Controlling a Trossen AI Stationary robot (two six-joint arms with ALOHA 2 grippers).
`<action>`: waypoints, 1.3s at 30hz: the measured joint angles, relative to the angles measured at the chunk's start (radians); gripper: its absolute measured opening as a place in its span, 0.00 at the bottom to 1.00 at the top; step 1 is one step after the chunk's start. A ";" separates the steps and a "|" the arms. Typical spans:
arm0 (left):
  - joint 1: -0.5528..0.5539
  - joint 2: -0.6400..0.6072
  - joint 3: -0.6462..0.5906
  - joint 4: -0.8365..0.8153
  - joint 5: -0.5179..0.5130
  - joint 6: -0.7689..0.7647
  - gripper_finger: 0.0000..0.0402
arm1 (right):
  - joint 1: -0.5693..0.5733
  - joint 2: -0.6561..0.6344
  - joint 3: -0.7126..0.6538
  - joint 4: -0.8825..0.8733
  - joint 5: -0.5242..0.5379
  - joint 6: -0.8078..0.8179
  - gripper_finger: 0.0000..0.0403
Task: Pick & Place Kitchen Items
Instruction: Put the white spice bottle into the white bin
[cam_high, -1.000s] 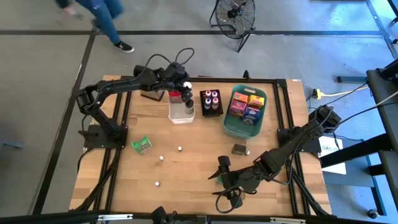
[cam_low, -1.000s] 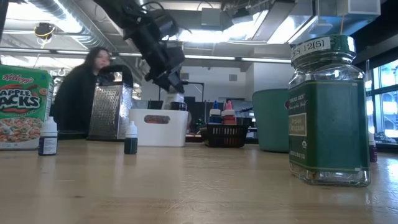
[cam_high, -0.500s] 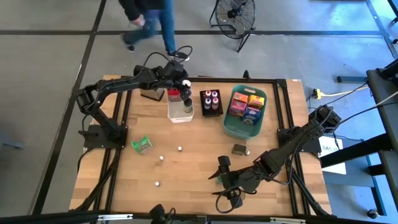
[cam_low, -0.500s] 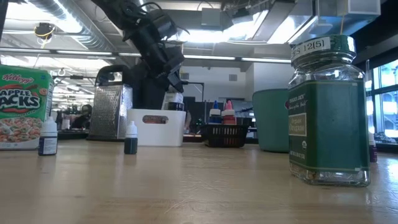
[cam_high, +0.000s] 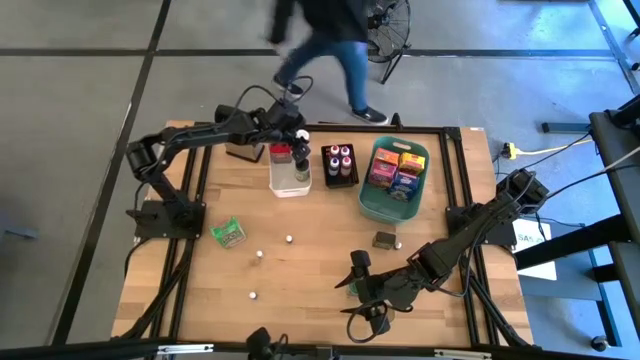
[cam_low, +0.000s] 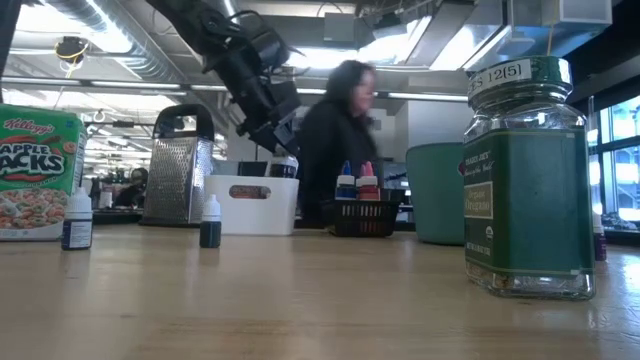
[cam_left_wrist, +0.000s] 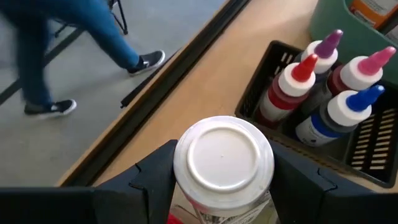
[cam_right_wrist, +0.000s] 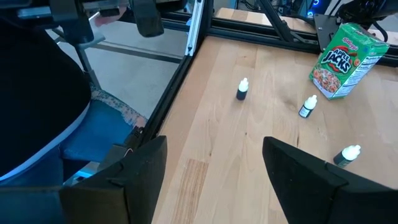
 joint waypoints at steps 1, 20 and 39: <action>0.000 0.004 0.000 0.008 0.001 0.005 0.52 | 0.000 0.000 0.000 0.000 0.000 0.000 0.67; 0.008 0.012 -0.046 0.073 0.067 0.089 0.52 | -0.027 -0.033 0.000 0.085 0.003 -0.373 0.67; 0.008 0.012 -0.047 0.091 0.072 0.085 0.52 | -0.214 -0.036 0.094 0.162 0.600 -0.773 0.67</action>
